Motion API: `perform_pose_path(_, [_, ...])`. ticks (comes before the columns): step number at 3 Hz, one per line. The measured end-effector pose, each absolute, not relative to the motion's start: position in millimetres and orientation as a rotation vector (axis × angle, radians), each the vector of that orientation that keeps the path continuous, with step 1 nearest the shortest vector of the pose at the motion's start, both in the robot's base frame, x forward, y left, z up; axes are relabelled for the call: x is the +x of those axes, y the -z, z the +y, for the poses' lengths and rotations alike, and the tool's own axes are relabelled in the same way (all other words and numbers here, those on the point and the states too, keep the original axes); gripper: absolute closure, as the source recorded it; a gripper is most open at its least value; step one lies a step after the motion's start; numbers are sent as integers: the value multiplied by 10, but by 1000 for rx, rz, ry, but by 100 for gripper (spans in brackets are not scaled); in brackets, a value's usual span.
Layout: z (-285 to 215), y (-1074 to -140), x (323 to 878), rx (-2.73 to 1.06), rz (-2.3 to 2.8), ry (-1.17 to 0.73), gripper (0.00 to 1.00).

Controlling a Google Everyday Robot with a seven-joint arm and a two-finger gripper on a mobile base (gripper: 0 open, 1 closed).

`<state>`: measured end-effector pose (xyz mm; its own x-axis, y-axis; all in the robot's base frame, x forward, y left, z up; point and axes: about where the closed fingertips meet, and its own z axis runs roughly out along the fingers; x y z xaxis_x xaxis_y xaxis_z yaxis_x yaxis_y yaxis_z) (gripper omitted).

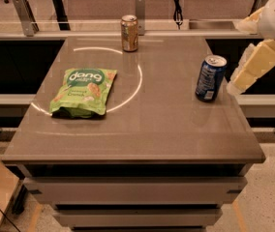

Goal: Pick pepsi can

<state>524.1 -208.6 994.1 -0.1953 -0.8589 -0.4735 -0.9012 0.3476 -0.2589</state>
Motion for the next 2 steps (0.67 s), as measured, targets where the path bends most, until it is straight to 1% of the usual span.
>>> perform_pose_path(2, [-2091, -9897, 5328, -1482, 2046, -132, 0])
